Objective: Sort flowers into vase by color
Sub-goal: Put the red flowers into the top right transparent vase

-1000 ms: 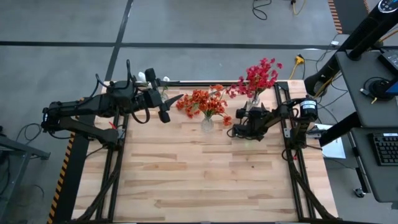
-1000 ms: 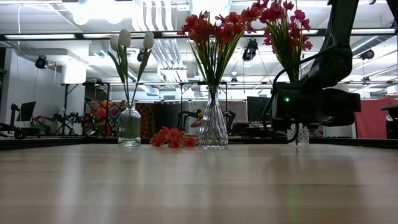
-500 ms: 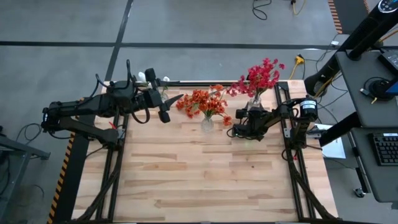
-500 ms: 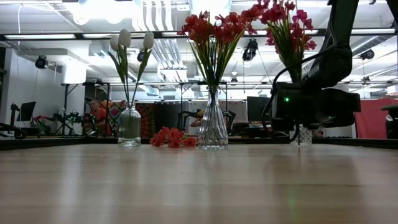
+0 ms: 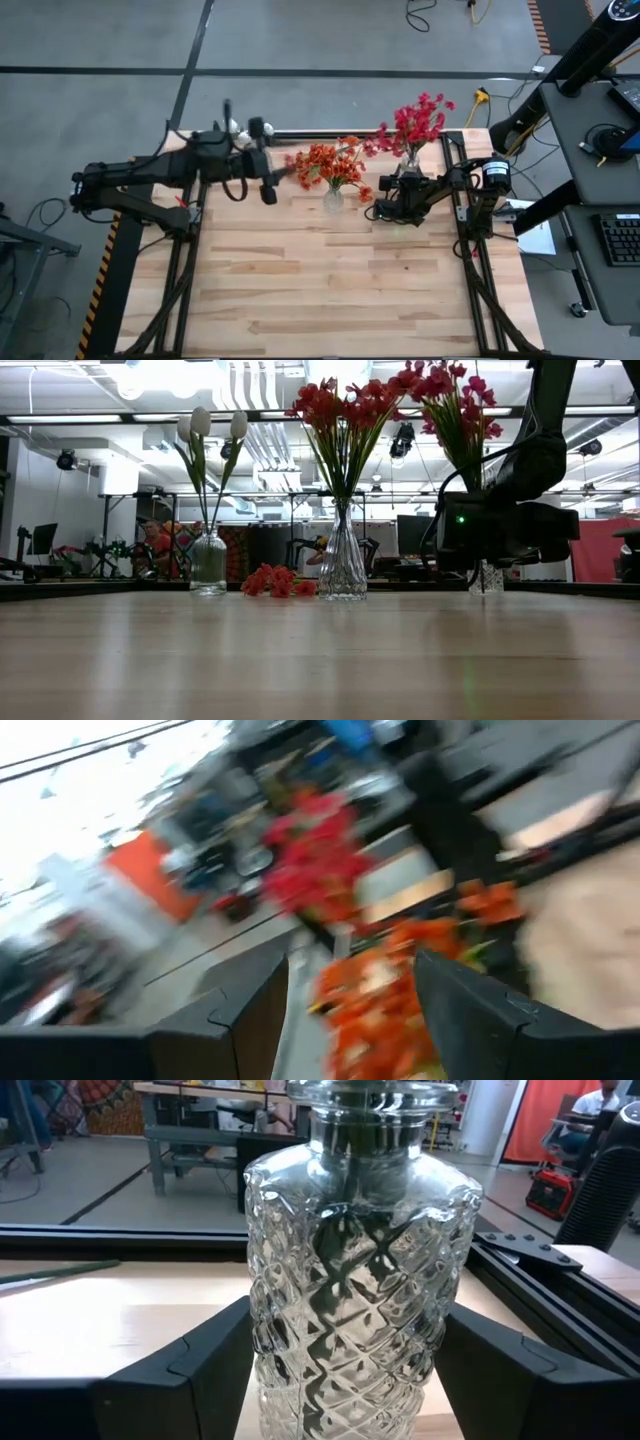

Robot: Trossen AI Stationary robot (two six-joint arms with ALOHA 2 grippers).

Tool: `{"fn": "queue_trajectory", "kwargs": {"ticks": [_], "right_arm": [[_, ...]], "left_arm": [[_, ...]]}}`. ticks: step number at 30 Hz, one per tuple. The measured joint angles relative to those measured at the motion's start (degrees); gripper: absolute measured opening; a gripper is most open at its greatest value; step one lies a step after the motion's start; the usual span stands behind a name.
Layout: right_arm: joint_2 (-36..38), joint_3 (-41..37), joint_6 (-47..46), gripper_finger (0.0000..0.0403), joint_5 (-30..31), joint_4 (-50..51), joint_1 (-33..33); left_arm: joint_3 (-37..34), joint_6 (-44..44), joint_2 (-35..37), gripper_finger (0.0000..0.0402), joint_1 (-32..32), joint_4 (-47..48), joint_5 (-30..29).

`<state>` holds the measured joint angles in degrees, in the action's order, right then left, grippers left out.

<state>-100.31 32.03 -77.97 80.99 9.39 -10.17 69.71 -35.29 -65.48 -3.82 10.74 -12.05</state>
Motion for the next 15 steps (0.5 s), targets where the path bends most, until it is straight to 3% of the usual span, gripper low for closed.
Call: {"fn": "queue_trajectory", "kwargs": {"ticks": [3, 7, 12, 15], "right_arm": [[0.00, 0.00, 0.01, 0.0262, -0.11, -0.76, 0.00], [0.00, 0.00, 0.00, 0.0259, -0.33, -1.79, 0.02], [0.00, -0.24, -1.79, 0.0261, -0.39, -1.94, 0.02], [0.00, -0.41, -1.92, 0.0261, -0.35, -2.04, 0.02]], "left_arm": [[0.00, 0.47, -2.63, 0.0199, -1.65, -1.86, 8.57], [0.00, 1.04, -7.12, 0.0199, -4.54, -7.81, 11.94], [0.00, 2.73, -12.46, 0.0199, -7.50, -16.68, 22.29], [-0.02, 4.09, -15.00, 0.0199, -8.40, -22.14, 24.80]]}}
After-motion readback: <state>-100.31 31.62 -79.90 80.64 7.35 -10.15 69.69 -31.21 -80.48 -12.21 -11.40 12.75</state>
